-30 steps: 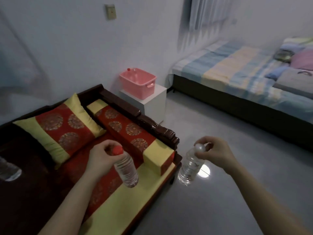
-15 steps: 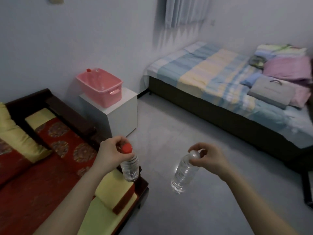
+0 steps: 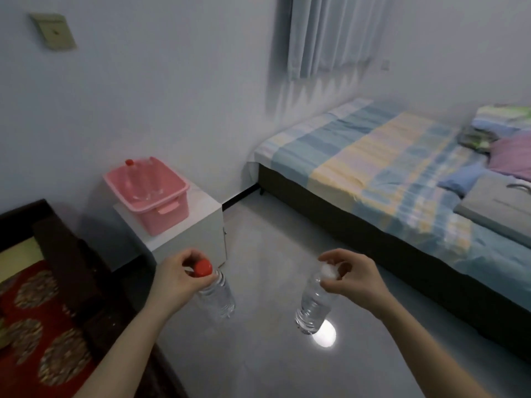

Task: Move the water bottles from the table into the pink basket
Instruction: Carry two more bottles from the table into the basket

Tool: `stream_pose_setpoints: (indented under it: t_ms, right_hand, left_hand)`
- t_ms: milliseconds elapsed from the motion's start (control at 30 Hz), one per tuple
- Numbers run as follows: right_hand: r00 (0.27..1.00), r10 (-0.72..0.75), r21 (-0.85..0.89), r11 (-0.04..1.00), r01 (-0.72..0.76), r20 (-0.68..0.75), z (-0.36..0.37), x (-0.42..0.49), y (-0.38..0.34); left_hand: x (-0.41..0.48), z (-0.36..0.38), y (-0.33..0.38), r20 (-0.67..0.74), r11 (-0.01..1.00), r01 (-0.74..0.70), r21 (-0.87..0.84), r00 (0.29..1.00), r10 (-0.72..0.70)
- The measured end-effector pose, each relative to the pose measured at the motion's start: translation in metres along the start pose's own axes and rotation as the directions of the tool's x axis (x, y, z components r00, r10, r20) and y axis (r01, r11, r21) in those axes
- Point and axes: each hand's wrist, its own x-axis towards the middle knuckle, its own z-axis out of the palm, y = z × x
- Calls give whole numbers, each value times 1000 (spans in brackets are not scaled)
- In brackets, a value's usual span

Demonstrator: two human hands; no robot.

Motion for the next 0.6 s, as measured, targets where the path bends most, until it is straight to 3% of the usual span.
stream_pose_setpoints:
  t_ms: [200, 433, 600]
  right_hand:
    - [987, -109, -89, 989, 120, 117, -30, 131, 18]
    - [962, -149, -82, 982, 172, 227, -9, 278, 15]
    - [953, -136, -112, 979, 171, 269, 26, 372, 5]
  left_hand:
    - [75, 22, 12, -191, 996, 94, -1, 977, -92]
    - [156, 9, -13, -299, 975, 219, 33, 933, -200]
    - [230, -6, -50, -295, 964, 261, 50, 926, -235]
